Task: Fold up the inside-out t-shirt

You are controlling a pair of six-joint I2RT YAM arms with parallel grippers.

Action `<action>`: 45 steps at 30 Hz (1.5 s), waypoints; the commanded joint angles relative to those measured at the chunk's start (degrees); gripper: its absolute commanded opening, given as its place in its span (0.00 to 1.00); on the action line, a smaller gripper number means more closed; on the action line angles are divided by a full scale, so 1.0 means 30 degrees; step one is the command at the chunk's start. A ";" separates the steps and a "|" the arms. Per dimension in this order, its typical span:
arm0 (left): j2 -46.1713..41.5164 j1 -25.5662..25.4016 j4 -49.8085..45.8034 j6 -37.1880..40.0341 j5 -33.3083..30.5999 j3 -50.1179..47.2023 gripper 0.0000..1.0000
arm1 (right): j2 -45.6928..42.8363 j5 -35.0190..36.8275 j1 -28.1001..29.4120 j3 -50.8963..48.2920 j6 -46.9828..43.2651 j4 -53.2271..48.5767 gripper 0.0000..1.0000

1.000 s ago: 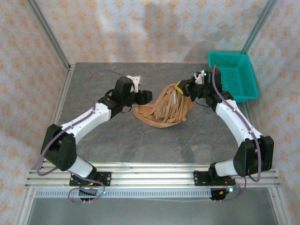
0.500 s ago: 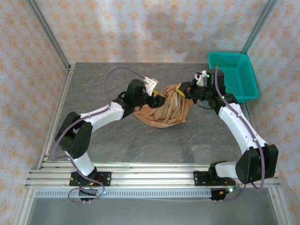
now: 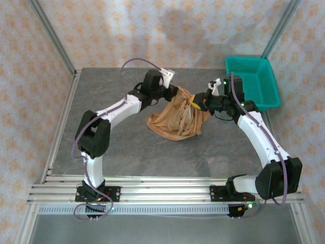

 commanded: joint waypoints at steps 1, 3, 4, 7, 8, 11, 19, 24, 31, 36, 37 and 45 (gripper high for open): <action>0.0786 0.1533 -0.4021 -0.1226 -0.1651 0.2343 0.00 | -0.1121 -0.2333 0.0125 0.0378 -0.1904 -0.0836 0.00; 0.1238 0.1999 -0.5706 -0.0983 -0.2029 0.3264 0.00 | -0.1685 -0.2619 0.0209 0.0095 -0.1683 -0.0154 0.00; 0.1369 0.2226 -0.6348 -0.0890 -0.2357 0.3498 0.00 | -0.1927 -0.2844 0.0208 -0.0023 -0.1377 0.0439 0.00; 0.1359 0.2898 -0.7326 -0.1056 -0.3375 0.3159 0.00 | -0.2063 -0.3153 0.0214 -0.0266 0.0524 0.3327 0.00; 0.1269 0.3147 -0.7426 -0.1203 -0.3745 0.2838 0.00 | -0.2073 -0.3104 0.0207 -0.0224 0.1013 0.4032 0.00; 0.0765 0.4134 -0.7647 -0.1874 -0.4799 0.1572 0.00 | -0.2061 -0.2516 -0.0021 0.0443 0.1957 0.5179 0.00; -0.1528 0.6021 -0.7939 -0.2864 -0.6801 -0.0681 0.00 | -0.2055 -0.1404 -0.2736 0.3702 0.3649 0.5245 0.00; -0.2052 0.6013 -0.8115 -0.2757 -0.6647 -0.1357 0.00 | -0.1939 -0.0719 -0.3955 0.4380 0.4420 0.5363 0.00; -0.3416 0.5630 -0.6293 -0.3280 -0.4836 -0.3727 0.00 | -0.0767 0.2280 -0.3094 0.2253 0.1405 0.1981 0.00; -0.3065 0.5479 -0.6936 -0.3614 -0.4856 -0.3592 0.00 | 0.1270 0.5875 0.0241 0.1326 -0.0813 0.0962 0.10; -0.3178 0.5482 -0.6928 -0.3693 -0.4957 -0.3742 0.00 | 0.1853 0.6620 0.0976 0.1286 -0.1042 0.1031 0.18; -0.3790 0.5478 -0.7114 -0.4355 -0.5369 -0.4761 0.00 | 0.7707 1.1687 0.6697 0.3807 -0.2169 0.1035 0.44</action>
